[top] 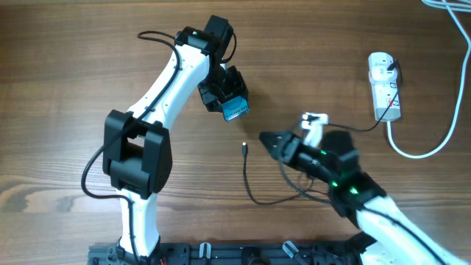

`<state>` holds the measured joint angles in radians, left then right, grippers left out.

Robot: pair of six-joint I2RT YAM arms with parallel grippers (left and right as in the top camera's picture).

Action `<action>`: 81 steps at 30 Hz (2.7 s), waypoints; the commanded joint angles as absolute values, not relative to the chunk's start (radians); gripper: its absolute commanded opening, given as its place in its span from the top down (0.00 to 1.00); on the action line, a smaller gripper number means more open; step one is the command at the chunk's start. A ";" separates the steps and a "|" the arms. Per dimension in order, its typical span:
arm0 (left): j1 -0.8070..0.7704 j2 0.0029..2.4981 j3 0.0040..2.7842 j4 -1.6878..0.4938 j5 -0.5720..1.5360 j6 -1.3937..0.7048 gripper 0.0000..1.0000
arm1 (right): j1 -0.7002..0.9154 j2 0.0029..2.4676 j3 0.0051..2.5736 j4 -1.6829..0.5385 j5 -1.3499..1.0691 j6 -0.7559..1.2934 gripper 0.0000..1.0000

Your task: Plug charger to phone and switch on socket

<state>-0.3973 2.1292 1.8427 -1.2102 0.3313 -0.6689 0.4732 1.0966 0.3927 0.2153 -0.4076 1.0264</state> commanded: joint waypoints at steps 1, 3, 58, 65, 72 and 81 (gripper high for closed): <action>-0.397 2.130 1.839 -1.198 0.343 -0.701 0.94 | 0.529 1.220 0.495 0.225 -0.297 1.024 0.25; -0.397 2.130 1.839 -1.195 0.340 -0.716 0.94 | 0.547 1.283 0.541 0.224 -0.269 1.032 0.26; -0.397 2.130 1.839 -1.120 0.295 -0.772 0.95 | 0.612 1.709 0.867 0.204 -0.034 1.429 0.81; -0.397 2.130 1.839 -1.120 0.295 -0.772 0.91 | 0.612 1.709 0.867 0.200 -0.037 1.439 0.89; -0.397 2.130 1.839 -1.118 0.295 -0.772 0.88 | 0.612 1.709 0.867 0.198 -0.041 1.439 0.95; -0.384 2.126 1.839 -1.122 0.296 -0.771 0.00 | 0.611 1.709 0.867 0.181 -0.044 1.412 0.95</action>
